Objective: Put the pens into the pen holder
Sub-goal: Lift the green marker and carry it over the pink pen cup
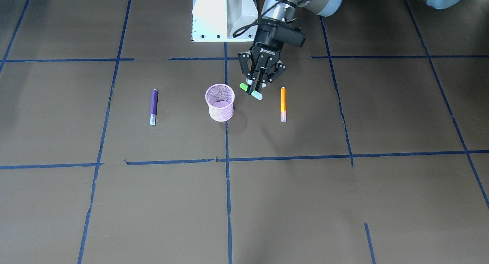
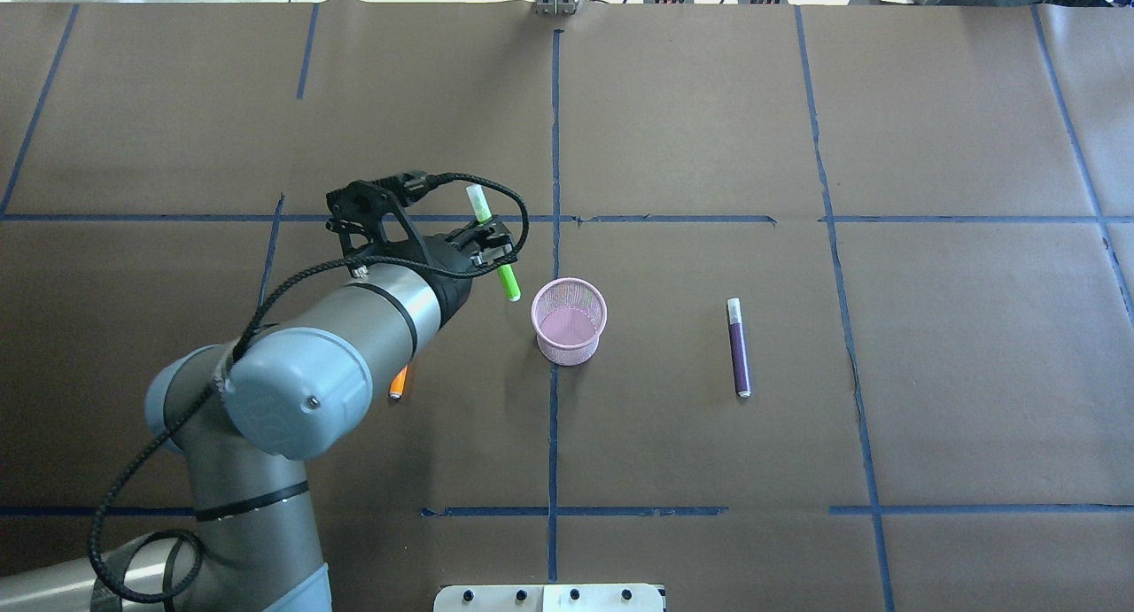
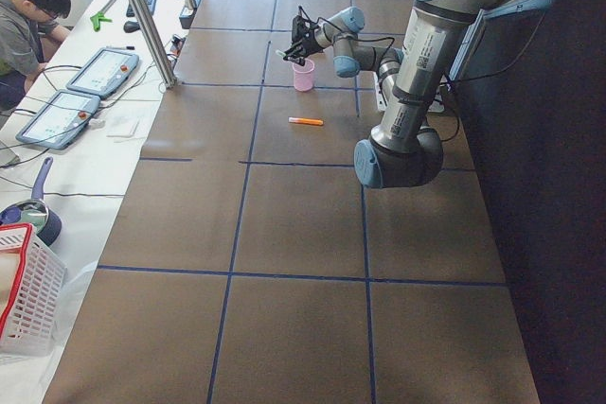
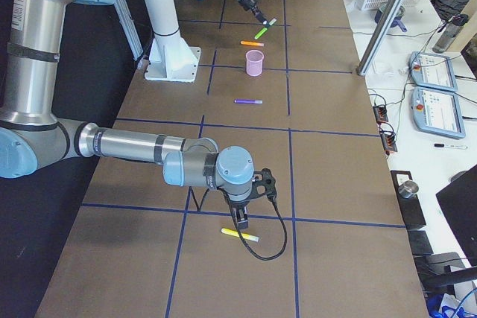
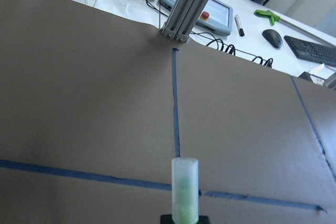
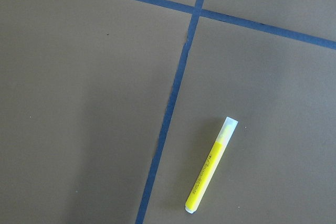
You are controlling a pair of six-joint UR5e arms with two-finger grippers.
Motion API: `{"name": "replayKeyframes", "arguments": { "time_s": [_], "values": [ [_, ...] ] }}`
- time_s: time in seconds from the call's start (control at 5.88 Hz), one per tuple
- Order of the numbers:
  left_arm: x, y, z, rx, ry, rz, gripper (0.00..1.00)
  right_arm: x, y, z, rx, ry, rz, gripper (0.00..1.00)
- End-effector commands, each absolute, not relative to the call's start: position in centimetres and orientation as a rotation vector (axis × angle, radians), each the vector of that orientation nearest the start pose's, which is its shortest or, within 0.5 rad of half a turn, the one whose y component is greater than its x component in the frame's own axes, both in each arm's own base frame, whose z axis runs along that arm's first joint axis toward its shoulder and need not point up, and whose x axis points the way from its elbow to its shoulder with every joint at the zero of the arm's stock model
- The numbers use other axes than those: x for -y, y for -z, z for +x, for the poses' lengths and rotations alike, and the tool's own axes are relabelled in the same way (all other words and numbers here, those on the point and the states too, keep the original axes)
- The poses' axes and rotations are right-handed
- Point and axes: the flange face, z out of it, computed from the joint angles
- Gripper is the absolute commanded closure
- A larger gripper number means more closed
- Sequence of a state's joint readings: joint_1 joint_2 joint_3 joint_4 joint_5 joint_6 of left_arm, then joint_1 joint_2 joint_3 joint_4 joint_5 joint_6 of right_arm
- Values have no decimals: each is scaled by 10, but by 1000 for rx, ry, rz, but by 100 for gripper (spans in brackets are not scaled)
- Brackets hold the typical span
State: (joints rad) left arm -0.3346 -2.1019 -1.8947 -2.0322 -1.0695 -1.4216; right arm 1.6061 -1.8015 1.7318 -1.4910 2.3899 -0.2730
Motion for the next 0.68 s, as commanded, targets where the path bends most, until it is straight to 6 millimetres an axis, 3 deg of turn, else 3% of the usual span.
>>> {"name": "replayKeyframes", "arguments": {
  "time_s": [0.0, 0.17, 0.51],
  "values": [
    [355, -141, 540, -1128, 503, 766, 100, 392, -671, 74, 810, 228, 135, 0],
    [366, -135, 571, -1078, 521, 809, 100, 392, -671, 74, 810, 228, 135, 0],
    [369, -153, 584, -1033, 504, 810, 100, 393, -671, 75, 809, 227, 134, 0]
  ]
}}
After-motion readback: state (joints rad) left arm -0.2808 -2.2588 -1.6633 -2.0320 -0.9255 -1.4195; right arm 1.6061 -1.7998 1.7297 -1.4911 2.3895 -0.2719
